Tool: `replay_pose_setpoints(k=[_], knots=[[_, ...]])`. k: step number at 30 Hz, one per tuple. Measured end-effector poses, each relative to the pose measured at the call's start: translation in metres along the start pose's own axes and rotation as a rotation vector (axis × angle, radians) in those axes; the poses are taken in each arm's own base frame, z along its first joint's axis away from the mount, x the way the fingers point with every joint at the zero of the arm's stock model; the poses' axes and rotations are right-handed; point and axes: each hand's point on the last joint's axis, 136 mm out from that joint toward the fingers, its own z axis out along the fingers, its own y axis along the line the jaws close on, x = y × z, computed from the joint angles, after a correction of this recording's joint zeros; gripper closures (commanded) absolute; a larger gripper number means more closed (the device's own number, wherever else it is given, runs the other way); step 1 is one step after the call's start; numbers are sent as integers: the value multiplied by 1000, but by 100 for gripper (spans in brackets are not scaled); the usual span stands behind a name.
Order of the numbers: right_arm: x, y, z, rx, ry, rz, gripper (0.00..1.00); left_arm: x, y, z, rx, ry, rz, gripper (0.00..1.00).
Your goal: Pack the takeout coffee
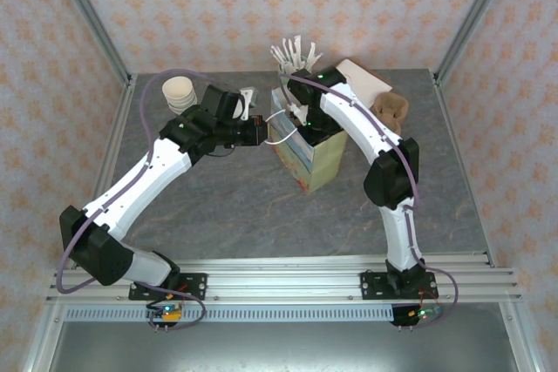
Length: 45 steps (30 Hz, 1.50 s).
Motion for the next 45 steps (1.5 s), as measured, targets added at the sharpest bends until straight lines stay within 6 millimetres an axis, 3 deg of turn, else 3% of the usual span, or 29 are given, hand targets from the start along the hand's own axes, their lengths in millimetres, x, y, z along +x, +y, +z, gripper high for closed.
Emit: replay_pose_setpoints(k=[45], knots=[[-1, 0, 4, 0, -1, -5, 60, 0, 0, 0, 0, 0, 0, 100]])
